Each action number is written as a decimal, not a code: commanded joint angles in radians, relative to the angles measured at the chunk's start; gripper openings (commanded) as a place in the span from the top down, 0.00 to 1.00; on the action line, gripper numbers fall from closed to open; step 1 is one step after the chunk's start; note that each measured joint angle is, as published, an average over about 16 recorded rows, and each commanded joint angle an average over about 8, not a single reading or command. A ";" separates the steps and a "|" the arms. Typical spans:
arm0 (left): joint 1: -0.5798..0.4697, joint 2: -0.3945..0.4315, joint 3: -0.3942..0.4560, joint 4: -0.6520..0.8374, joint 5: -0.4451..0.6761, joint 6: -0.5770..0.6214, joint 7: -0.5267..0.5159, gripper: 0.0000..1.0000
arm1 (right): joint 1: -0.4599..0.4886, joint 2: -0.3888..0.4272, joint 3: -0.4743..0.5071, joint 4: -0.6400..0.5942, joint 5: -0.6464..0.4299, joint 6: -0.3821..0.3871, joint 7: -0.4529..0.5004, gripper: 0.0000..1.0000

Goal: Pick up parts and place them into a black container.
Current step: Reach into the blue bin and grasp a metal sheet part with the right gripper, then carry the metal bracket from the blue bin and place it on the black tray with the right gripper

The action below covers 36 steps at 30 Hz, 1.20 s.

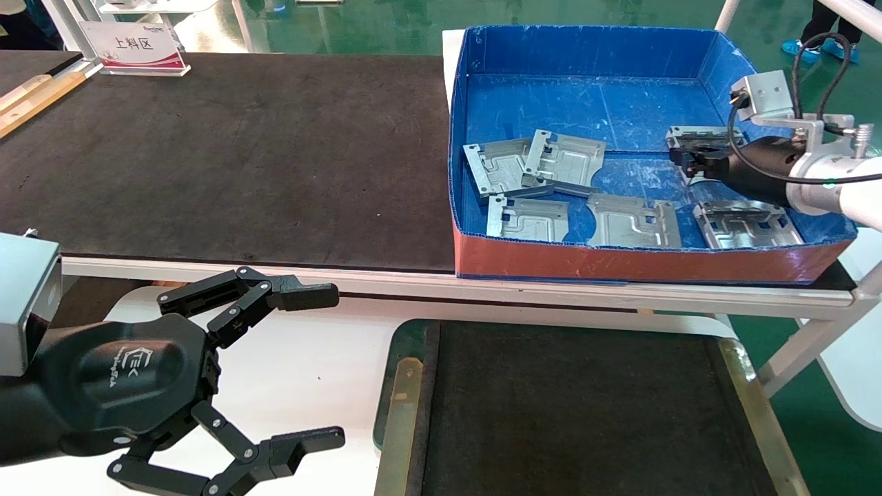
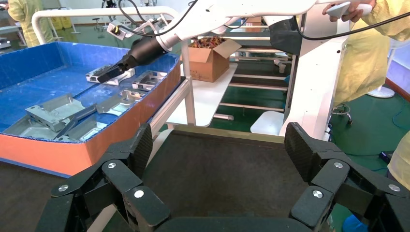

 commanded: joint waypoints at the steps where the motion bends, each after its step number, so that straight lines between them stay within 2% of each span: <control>1: 0.000 0.000 0.000 0.000 0.000 0.000 0.000 0.00 | -0.001 0.000 -0.001 -0.001 -0.001 -0.002 0.000 1.00; 12: 0.000 0.000 0.000 0.000 0.000 0.000 0.000 0.00 | -0.001 0.009 0.000 0.004 -0.001 -0.001 -0.003 1.00; 27: 0.000 0.000 0.000 0.000 0.000 0.000 0.000 0.00 | 0.039 0.036 0.022 0.041 0.030 0.038 -0.059 1.00; 31: 0.000 0.000 0.000 0.000 0.000 0.000 0.000 0.00 | 0.053 0.059 0.034 0.058 0.048 -0.022 -0.078 1.00; 34: 0.000 0.000 0.000 0.000 0.000 0.000 0.000 0.00 | 0.064 0.093 0.044 0.079 0.066 -0.135 -0.100 1.00; 36: 0.000 0.000 0.000 0.000 0.000 0.000 0.000 0.00 | 0.069 0.122 0.054 0.097 0.084 -0.244 -0.119 1.00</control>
